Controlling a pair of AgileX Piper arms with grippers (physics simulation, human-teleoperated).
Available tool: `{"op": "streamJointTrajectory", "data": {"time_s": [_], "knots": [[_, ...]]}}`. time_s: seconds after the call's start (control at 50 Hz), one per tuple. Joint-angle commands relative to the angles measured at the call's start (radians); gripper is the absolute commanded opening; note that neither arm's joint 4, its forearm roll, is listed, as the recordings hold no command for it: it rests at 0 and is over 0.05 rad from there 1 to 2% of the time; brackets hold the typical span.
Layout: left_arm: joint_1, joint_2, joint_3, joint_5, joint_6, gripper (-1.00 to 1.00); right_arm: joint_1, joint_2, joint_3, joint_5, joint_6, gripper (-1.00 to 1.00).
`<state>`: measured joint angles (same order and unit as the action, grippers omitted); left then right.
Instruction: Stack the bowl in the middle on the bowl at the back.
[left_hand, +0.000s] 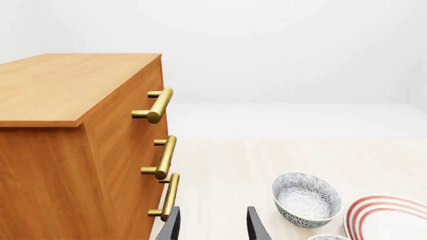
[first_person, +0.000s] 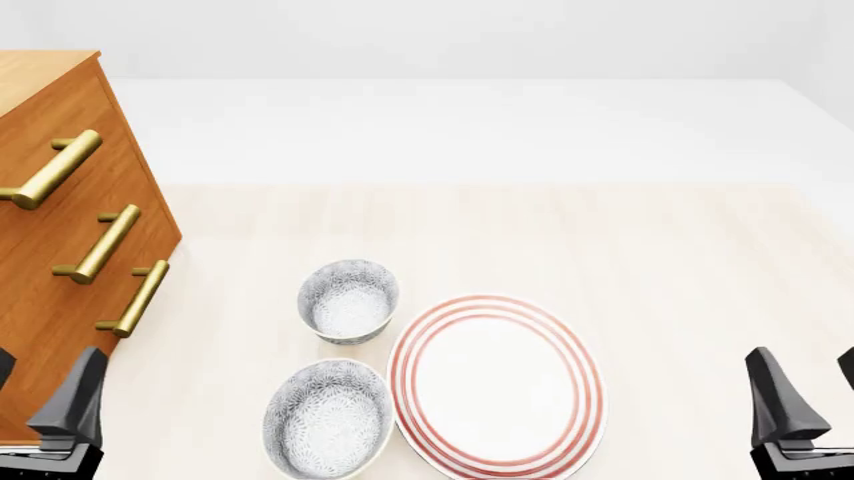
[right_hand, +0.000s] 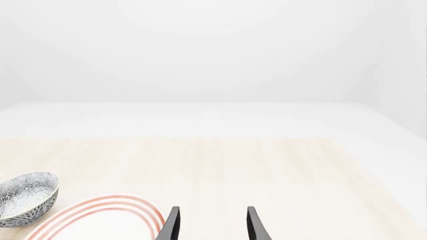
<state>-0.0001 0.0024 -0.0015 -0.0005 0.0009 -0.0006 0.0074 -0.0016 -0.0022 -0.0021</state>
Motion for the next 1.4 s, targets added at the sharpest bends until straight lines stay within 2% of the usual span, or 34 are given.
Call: {"op": "streamJointTrajectory", "data": {"time_s": [0.02,0.4,0.46,0.52,0.54,0.56,0.58,0.6,0.62,0.64,0.66,0.7,0.72,0.76,0.78,0.82,0.88,0.9,0.92,0.96,1.0,1.04,1.06,1.08,1.12,1.28,1.32,1.36,1.4], "knots": [[-0.001,0.005,-0.003,0.0,0.006,1.0,-0.004,0.02,-0.002,-0.006,-0.009,1.0],[0.003,0.004,-0.006,0.01,0.009,1.0,-0.001,0.006,-0.002,0.004,-0.015,1.0],[0.006,0.013,-0.009,0.013,-0.011,1.0,-0.002,0.006,-0.002,0.005,-0.016,1.0],[-0.035,0.011,-0.031,0.039,0.03,1.0,-0.003,0.002,-0.002,0.009,-0.015,1.0],[-0.059,0.004,-0.062,0.08,-0.022,1.0,-0.004,-0.001,-0.002,0.011,-0.012,1.0],[-0.059,0.005,-0.063,0.08,-0.022,1.0,-0.005,-0.003,-0.002,0.012,-0.011,1.0],[-0.072,-0.001,-0.123,0.138,-0.102,1.0,-0.006,-0.003,-0.002,0.013,-0.01,1.0],[-0.072,-0.001,-0.124,0.139,-0.102,1.0,-0.006,-0.003,-0.002,0.013,-0.01,1.0],[-0.078,-0.002,-0.167,0.169,-0.056,1.0,-0.006,-0.004,-0.003,0.013,-0.01,1.0],[-0.081,-0.001,-0.196,0.201,-0.094,1.0,-0.006,-0.004,-0.002,0.013,-0.011,1.0],[-0.093,0.001,-0.225,0.225,-0.102,1.0,-0.005,-0.004,-0.002,0.013,-0.011,1.0],[-0.126,0.011,-0.285,0.279,-0.063,1.0,-0.004,-0.004,-0.002,0.012,-0.011,1.0],[-0.152,0.033,-0.335,0.323,-0.085,1.0,-0.004,-0.004,-0.002,0.012,-0.011,1.0],[-0.156,0.054,-0.349,0.335,-0.113,1.0,-0.005,-0.004,-0.002,0.012,-0.01,1.0],[-0.172,0.071,-0.371,0.352,-0.102,1.0,-0.004,-0.004,-0.002,0.012,-0.01,1.0],[-0.178,0.107,-0.394,0.37,-0.16,1.0,-0.004,-0.004,-0.002,0.012,-0.01,1.0],[-0.215,0.154,-0.437,0.42,-0.154,1.0,-0.004,-0.003,-0.002,0.01,-0.009,1.0],[-0.215,0.154,-0.437,0.42,-0.154,1.0,-0.004,-0.003,-0.002,0.01,-0.009,1.0],[-0.238,0.188,-0.448,0.441,-0.196,1.0,-0.005,-0.003,-0.002,0.01,-0.008,1.0],[-0.241,0.208,-0.461,0.456,-0.178,1.0,-0.005,-0.003,-0.002,0.01,-0.007,1.0],[-0.269,0.231,-0.468,0.475,-0.23,1.0,-0.005,-0.003,-0.002,0.01,-0.007,1.0],[-0.268,0.255,-0.472,0.49,-0.232,1.0,-0.004,-0.003,-0.002,0.01,-0.007,1.0],[-0.29,0.277,-0.466,0.504,-0.272,1.0,-0.004,-0.003,-0.002,0.01,-0.007,1.0],[-0.3,0.286,-0.474,0.519,-0.271,1.0,-0.004,-0.003,-0.002,0.01,-0.006,1.0],[-0.333,0.309,-0.484,0.544,-0.322,1.0,-0.004,-0.004,-0.002,0.01,-0.006,1.0],[-0.376,0.401,-0.519,0.611,-0.315,1.0,-0.002,-0.003,-0.002,0.009,-0.009,1.0],[-0.42,0.452,-0.512,0.625,-0.312,1.0,-0.002,-0.001,-0.002,0.007,-0.01,1.0],[-0.455,0.467,-0.511,0.641,-0.343,1.0,-0.001,0.0,-0.002,0.006,-0.011,1.0],[-0.462,0.468,-0.518,0.65,-0.337,1.0,-0.001,0.0,-0.002,0.006,-0.011,1.0]]}}
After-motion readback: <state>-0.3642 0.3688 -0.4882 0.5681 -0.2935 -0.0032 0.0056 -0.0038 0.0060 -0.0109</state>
